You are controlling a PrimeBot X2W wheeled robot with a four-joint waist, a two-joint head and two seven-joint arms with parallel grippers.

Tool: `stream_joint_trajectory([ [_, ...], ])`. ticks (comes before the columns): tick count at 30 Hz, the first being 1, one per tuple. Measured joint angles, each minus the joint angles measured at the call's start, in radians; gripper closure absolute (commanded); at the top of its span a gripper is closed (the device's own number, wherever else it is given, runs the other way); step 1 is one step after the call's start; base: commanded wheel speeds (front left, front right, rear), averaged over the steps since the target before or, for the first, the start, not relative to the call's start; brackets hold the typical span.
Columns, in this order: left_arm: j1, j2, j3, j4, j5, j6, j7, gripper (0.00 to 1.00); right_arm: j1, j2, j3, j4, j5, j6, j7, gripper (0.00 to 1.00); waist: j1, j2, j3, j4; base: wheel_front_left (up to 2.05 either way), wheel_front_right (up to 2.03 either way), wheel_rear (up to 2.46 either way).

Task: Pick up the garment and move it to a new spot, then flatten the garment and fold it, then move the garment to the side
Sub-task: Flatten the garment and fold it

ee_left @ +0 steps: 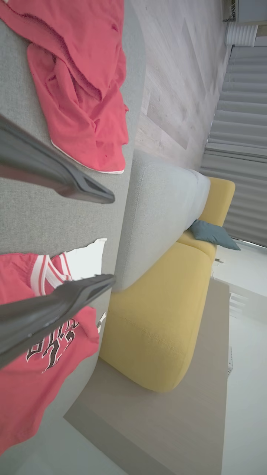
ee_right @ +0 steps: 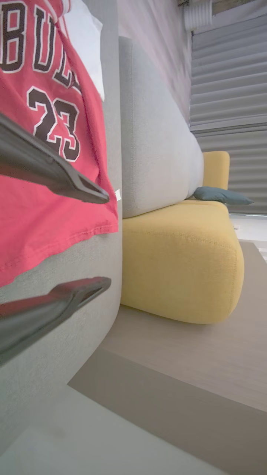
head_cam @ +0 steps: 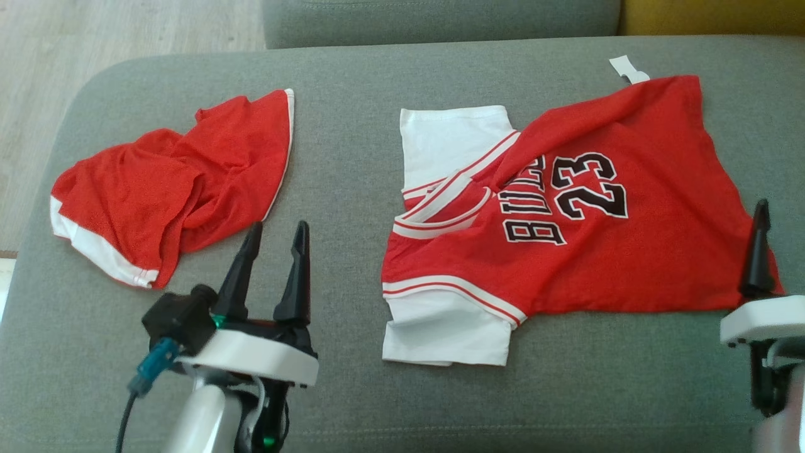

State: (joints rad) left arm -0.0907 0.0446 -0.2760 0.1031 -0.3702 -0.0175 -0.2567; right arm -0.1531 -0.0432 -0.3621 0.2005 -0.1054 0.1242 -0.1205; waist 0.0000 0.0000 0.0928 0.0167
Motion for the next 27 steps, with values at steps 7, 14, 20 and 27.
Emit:
stream_joint_trajectory([
  [7,0.009,0.001,-0.036,0.027,0.008,-0.01,0.0,0.0,0.002,0.0,0.04,0.01,0.088,0.0,-0.03,0.0,0.0,0.0,0.01,0.001,0.0,0.0,0.0],
  [14,-0.006,0.002,-0.16,0.146,0.028,-0.044,0.0,0.0,0.0,0.0,0.043,0.019,0.098,0.0,-0.038,0.0,0.0,0.0,0.017,-0.009,0.0,0.0,0.0],
  [20,-0.133,0.002,-0.261,0.351,0.052,-0.032,0.002,0.0,-0.002,0.0,0.073,0.028,0.114,0.0,-0.038,0.0,0.0,0.0,0.037,-0.036,0.0,0.0,0.0],
  [27,-0.318,-0.001,-0.312,0.541,0.042,-0.002,0.057,0.0,-0.022,0.0,0.1,0.029,0.125,0.0,-0.047,0.0,0.0,0.0,0.076,-0.079,0.0,0.0,0.0],
])
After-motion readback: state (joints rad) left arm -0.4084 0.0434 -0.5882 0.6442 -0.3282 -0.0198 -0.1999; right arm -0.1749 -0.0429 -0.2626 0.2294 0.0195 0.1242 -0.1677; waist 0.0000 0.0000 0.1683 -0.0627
